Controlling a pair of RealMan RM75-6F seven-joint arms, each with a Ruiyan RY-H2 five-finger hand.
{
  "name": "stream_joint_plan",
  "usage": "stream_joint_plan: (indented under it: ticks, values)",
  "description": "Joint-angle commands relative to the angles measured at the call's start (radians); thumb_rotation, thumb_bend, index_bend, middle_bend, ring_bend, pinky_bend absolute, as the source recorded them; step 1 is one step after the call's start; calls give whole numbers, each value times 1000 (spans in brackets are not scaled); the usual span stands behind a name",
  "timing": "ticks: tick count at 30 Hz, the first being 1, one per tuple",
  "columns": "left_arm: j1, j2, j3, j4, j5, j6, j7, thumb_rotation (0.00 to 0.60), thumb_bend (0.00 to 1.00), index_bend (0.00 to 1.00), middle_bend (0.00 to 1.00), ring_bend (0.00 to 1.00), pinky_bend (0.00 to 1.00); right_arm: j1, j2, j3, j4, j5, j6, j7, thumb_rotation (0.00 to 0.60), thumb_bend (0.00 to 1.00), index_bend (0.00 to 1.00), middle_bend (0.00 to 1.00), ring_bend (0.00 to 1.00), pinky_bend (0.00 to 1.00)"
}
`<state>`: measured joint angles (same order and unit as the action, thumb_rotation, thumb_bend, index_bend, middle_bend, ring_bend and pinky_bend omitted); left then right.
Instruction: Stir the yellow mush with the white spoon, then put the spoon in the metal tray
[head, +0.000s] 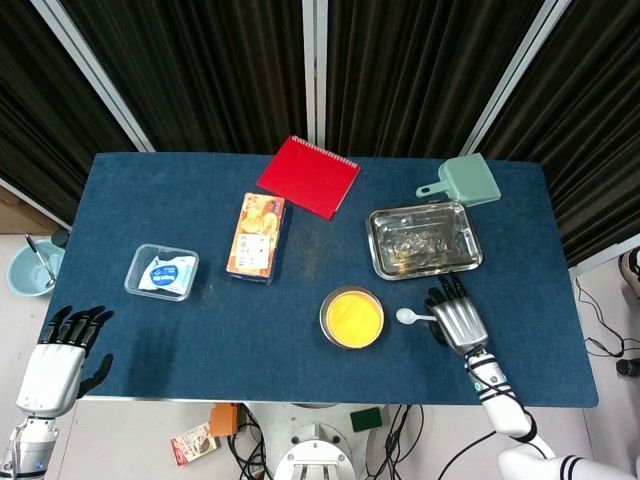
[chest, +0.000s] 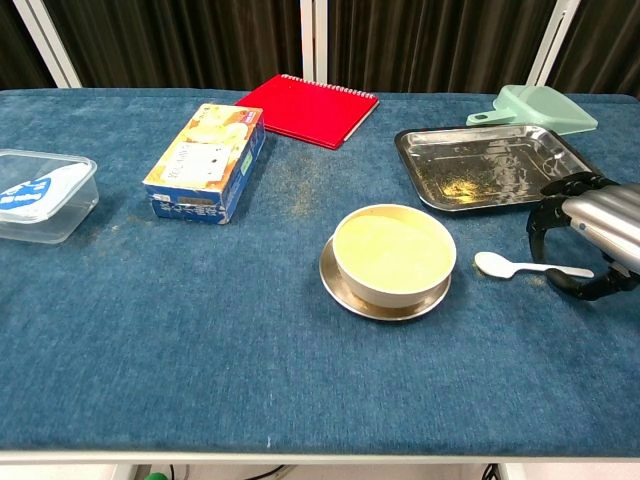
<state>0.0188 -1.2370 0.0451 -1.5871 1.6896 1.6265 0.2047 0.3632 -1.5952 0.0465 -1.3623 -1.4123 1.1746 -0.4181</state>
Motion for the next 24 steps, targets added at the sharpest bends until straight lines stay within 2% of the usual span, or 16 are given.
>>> stream_joint_plan:
  ticks: [1, 24]
  values:
    - [1, -1, 0, 2, -1, 0, -1, 600, 314, 189, 171, 182, 130, 2, -3, 1, 5, 3, -3, 2, 600, 438, 516, 274, 75, 28]
    - [6, 0, 2, 6, -6, -2, -8, 600, 314, 189, 171, 182, 130, 10, -25, 0, 23, 6, -3, 11, 600, 434, 543, 289, 75, 25]
